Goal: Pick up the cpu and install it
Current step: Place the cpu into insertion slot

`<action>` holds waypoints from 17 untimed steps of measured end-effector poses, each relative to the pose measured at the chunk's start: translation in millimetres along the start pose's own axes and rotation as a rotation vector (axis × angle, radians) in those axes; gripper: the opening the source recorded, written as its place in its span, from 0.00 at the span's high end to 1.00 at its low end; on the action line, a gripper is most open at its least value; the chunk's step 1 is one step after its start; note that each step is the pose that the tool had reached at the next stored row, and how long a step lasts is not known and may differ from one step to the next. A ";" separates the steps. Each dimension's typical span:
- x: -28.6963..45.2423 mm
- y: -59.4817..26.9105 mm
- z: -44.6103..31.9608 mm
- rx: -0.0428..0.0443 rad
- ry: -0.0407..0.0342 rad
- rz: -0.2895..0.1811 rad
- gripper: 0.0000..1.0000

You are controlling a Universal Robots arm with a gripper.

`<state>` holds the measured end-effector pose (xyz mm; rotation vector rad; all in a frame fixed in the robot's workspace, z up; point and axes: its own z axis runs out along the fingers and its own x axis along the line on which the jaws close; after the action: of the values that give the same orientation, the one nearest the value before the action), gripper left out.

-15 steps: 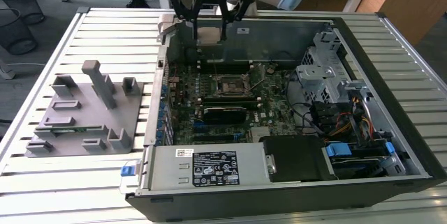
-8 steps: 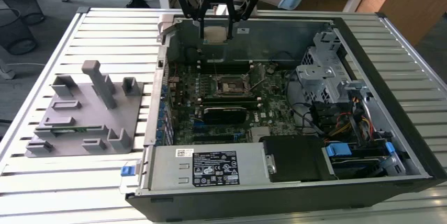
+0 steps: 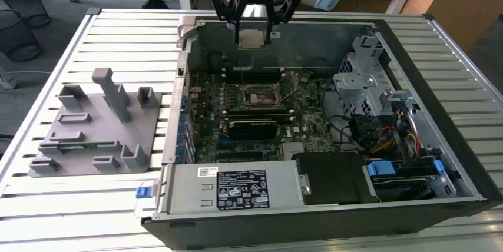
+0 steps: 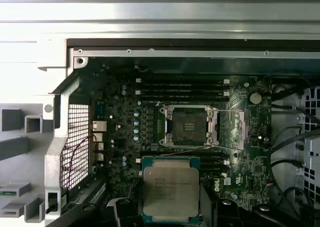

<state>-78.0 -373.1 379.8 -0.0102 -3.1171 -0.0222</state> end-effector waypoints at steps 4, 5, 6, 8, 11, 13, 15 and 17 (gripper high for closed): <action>-6.2 0.0 -0.2 0.0000 0.0004 0.002 0.46; -7.4 0.0 -0.2 -0.0001 0.0005 0.003 0.46; -8.4 0.0 -0.2 0.0000 0.0006 0.003 0.46; -8.9 0.0 -0.2 -0.0001 0.0006 0.003 0.46; -9.5 0.0 -0.2 0.0000 0.0006 0.004 0.46; -9.7 0.1 -0.2 -0.0003 0.0005 0.013 0.46; -10.1 0.1 -0.2 -0.0004 0.0004 0.022 0.46; -10.4 0.1 -0.1 -0.0007 0.0002 0.033 0.46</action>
<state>-67.6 -373.1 379.6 -0.0625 -3.1161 -0.0227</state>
